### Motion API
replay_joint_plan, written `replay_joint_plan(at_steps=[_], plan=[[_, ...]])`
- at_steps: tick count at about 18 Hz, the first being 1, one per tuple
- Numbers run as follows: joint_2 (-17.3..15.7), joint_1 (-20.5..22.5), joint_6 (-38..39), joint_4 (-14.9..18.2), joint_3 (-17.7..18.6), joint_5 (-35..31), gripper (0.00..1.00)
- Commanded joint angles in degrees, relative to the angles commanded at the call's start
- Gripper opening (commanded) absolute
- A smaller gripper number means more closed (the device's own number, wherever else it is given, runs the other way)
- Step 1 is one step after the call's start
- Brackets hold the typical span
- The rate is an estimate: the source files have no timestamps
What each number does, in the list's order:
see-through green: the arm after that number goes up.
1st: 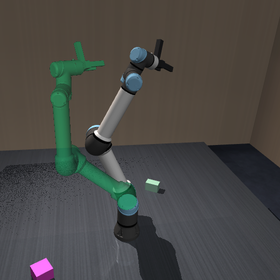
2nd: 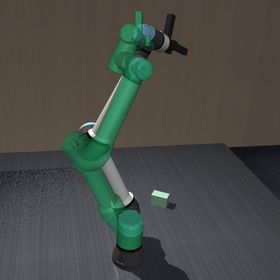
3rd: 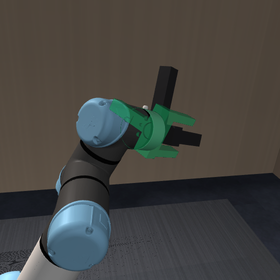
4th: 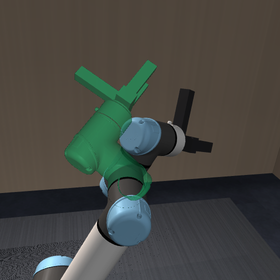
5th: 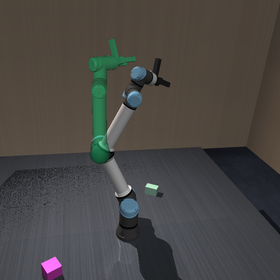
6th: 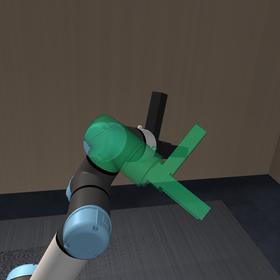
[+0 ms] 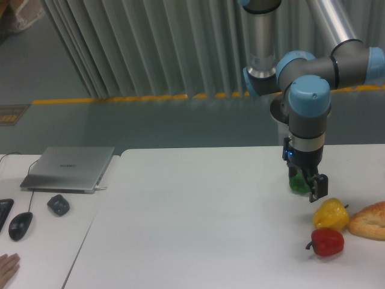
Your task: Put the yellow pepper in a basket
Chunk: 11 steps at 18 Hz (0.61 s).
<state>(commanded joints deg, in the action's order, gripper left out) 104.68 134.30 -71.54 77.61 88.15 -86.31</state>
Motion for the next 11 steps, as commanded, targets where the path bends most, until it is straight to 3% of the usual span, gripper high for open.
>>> replay_joint_plan(at_steps=[11], plan=[[-0.9, 0.3, 0.4, -1.4, 1.6, 0.5, 1.0]])
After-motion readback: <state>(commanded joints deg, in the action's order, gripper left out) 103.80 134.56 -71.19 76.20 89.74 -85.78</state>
